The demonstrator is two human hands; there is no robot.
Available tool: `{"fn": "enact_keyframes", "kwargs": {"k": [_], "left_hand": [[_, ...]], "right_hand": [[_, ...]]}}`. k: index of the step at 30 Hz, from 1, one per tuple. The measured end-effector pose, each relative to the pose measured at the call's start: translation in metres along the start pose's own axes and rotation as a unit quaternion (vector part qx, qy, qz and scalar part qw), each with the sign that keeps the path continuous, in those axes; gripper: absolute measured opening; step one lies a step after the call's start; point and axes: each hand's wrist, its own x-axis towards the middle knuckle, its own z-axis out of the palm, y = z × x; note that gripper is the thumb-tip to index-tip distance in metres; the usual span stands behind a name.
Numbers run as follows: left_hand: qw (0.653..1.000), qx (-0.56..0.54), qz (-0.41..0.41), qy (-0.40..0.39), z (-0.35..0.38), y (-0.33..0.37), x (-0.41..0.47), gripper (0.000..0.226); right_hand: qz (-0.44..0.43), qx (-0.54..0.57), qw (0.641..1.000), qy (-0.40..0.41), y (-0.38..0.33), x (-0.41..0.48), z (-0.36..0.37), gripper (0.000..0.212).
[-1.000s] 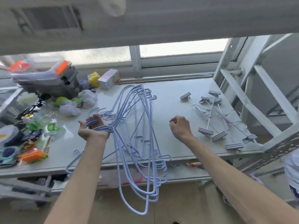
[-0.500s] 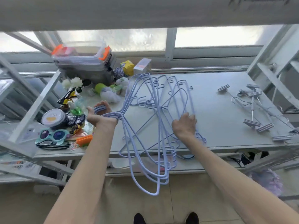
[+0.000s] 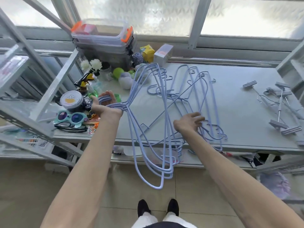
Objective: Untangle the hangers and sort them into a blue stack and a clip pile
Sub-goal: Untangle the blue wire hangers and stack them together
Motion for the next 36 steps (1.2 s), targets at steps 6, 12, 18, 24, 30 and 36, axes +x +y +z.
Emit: {"fn": "enact_keyframes", "kwargs": {"k": [6, 12, 18, 24, 30, 36], "left_hand": [[0.998, 0.03, -0.006, 0.046, -0.013, 0.005, 0.011, 0.025], [0.999, -0.008, 0.006, 0.037, -0.018, -0.011, -0.006, 0.029], [0.999, -0.007, -0.006, 0.032, -0.023, -0.028, -0.016, 0.032], [0.999, -0.022, -0.006, 0.034, -0.025, -0.041, -0.03, 0.032], [0.999, 0.002, -0.002, 0.042, -0.029, -0.045, -0.025, 0.029], [0.999, 0.036, 0.005, 0.035, -0.029, -0.055, -0.03, 0.033]], "right_hand": [[-0.041, 0.132, 0.984, 0.116, 0.02, 0.02, -0.013, 0.048], [-0.072, 0.283, 0.939, 0.184, 0.018, 0.035, -0.042, 0.043], [0.006, 0.463, 0.886, -0.001, 0.025, 0.049, -0.064, 0.008], [-0.109, 0.55, 0.821, -0.108, 0.019, 0.03, -0.089, 0.012], [-0.093, 0.606, 0.768, -0.182, 0.021, 0.035, -0.099, 0.025], [-0.091, 0.609, 0.769, -0.17, 0.031, 0.046, -0.119, 0.026]]}}
